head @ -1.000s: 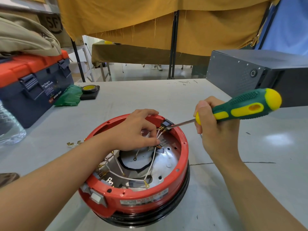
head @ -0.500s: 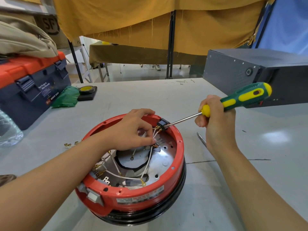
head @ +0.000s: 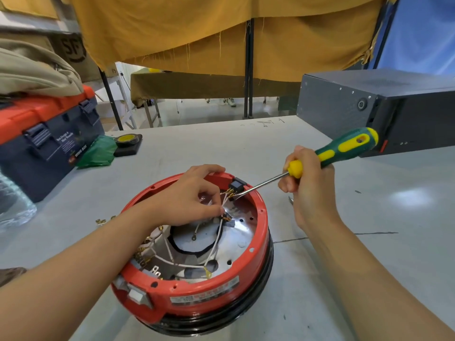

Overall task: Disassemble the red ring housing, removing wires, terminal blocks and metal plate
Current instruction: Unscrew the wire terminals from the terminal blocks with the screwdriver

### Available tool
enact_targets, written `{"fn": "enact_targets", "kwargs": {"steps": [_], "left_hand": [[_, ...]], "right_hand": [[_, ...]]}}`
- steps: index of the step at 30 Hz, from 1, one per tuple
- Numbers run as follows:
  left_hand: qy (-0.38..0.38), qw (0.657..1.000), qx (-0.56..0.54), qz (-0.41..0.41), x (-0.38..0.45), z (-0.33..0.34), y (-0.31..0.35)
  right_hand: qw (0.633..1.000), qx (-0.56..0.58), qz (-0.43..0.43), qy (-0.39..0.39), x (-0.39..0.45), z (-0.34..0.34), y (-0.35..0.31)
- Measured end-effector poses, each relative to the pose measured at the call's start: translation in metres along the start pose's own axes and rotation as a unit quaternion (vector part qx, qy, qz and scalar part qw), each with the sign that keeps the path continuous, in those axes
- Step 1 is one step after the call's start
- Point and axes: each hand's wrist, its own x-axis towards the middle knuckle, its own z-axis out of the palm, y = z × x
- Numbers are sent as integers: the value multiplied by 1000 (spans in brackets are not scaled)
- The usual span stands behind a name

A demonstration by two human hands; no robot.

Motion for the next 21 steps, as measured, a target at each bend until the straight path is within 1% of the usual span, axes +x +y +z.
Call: {"fn": "enact_targets", "kwargs": {"steps": [6,11,13,15,18,21], "left_hand": [[19,999,-43,-14,1,-3,0],[72,995,-59,-31,-2,-16,4],[91,991,-83,-46,-7,-23,3],[107,985,-112,-69,-15,-29,0],[129,973,-154,-112,-32,-33,-7],[171,946,-235,-144,-50,-35,-18]], "right_hand": [[1000,3,-19,3,-6,5,-1],[1000,-3,-17,-11,-7,6,-1],[1000,-8,-14,-22,-7,6,-1],[999,-16,-4,-44,-8,7,-1],[994,-42,1,-101,-11,8,0],[985,-55,-5,-163,-16,10,4]]}}
